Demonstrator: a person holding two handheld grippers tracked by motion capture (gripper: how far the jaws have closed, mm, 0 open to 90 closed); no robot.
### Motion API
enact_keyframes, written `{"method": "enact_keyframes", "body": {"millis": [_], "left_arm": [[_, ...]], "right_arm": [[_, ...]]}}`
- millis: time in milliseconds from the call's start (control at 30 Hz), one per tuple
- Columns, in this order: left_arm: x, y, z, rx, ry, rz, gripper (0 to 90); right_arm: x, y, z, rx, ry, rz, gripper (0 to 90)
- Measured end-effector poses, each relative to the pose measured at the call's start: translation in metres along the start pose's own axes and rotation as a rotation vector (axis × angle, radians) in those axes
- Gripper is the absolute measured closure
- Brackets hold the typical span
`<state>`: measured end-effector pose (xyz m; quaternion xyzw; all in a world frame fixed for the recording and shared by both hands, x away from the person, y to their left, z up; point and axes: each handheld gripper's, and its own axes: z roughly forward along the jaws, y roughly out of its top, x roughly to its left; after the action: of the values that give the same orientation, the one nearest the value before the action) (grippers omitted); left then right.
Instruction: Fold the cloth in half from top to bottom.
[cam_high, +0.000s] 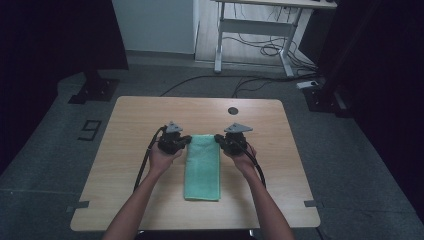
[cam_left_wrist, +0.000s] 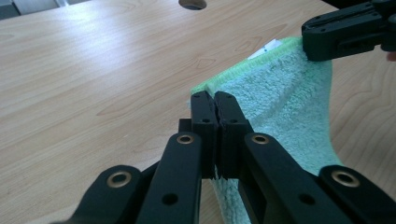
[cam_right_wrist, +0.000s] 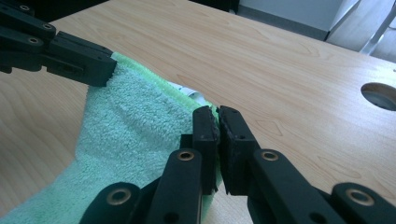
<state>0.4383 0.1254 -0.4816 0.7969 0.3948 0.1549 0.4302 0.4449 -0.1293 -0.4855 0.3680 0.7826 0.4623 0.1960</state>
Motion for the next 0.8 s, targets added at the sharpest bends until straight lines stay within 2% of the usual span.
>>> {"method": "enact_keyframes", "body": {"millis": [133,400,633,800], "left_arm": [[-0.006,-0.001,-0.006,-0.017,-0.003,0.033,88.1],[-0.011,-0.007,-0.012,-0.028,-0.013,0.040,88.0],[-0.017,-0.014,-0.018,-0.028,-0.015,0.064,88.0],[-0.018,-0.018,-0.020,-0.034,-0.022,0.061,88.0]], "right_arm": [[0.002,-0.005,-0.006,-0.016,0.004,0.001,85.2],[0.007,-0.009,-0.013,-0.030,0.021,-0.014,85.2],[0.012,-0.018,-0.017,-0.026,0.035,-0.019,85.2],[0.015,-0.020,-0.020,-0.031,0.040,-0.023,85.2]]}}
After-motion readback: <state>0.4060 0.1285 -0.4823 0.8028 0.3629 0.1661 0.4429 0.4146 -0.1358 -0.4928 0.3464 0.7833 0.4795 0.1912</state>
